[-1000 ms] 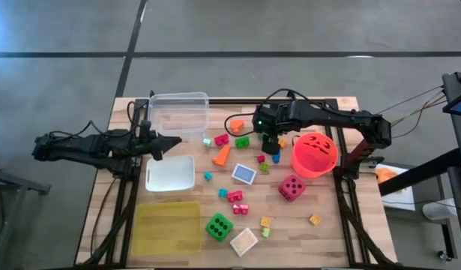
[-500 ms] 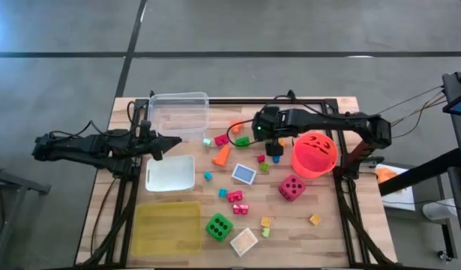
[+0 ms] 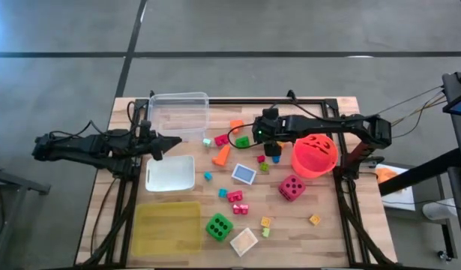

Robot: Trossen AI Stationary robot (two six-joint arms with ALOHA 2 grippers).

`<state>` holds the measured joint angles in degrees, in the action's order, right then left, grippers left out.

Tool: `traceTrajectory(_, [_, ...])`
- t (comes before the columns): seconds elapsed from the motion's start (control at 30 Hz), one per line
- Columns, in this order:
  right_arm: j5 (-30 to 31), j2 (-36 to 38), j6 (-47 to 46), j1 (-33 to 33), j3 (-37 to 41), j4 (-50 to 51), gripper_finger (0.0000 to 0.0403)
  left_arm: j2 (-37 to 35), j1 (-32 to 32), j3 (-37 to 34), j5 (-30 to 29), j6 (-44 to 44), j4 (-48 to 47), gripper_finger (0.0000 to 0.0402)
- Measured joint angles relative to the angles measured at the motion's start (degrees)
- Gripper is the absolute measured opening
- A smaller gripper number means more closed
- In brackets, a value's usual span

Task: Pick & Place Toys
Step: Put the green dice into the transparent bin

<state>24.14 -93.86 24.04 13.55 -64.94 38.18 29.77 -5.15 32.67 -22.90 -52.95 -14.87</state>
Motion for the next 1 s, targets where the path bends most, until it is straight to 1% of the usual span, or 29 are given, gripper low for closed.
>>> traceTrajectory(0.3, [0.02,0.00,6.45,1.56,5.50,-9.00,0.0386,0.01,0.00,0.00,0.00,0.02,-0.02,0.0102])
traceTrajectory(0.47, [0.01,0.00,6.06,3.12,7.95,-10.40,0.0386,0.01,0.00,0.00,0.00,-0.02,-0.02,0.0102])
traceTrajectory(0.6, [0.35,0.00,9.27,3.61,9.25,-10.65,0.0386,0.01,0.00,0.00,0.00,-0.02,-0.02,0.0102])
traceTrajectory(0.7, [1.75,0.00,11.64,3.61,9.56,-12.16,0.0386,-0.01,0.00,0.00,0.00,-0.02,-0.02,0.0102])
traceTrajectory(0.8, [1.77,0.00,11.52,3.61,9.73,-13.00,0.0386,0.01,0.00,0.00,0.00,-0.04,-0.02,0.0102])
traceTrajectory(0.9, [1.57,0.00,8.80,3.61,10.06,-15.26,0.0386,0.01,0.00,0.00,0.00,-0.04,-0.02,0.0102])
traceTrajectory(1.0, [1.53,0.00,9.06,3.61,10.07,-17.85,0.0386,-0.01,0.00,0.00,0.00,-0.04,-0.02,0.0102])
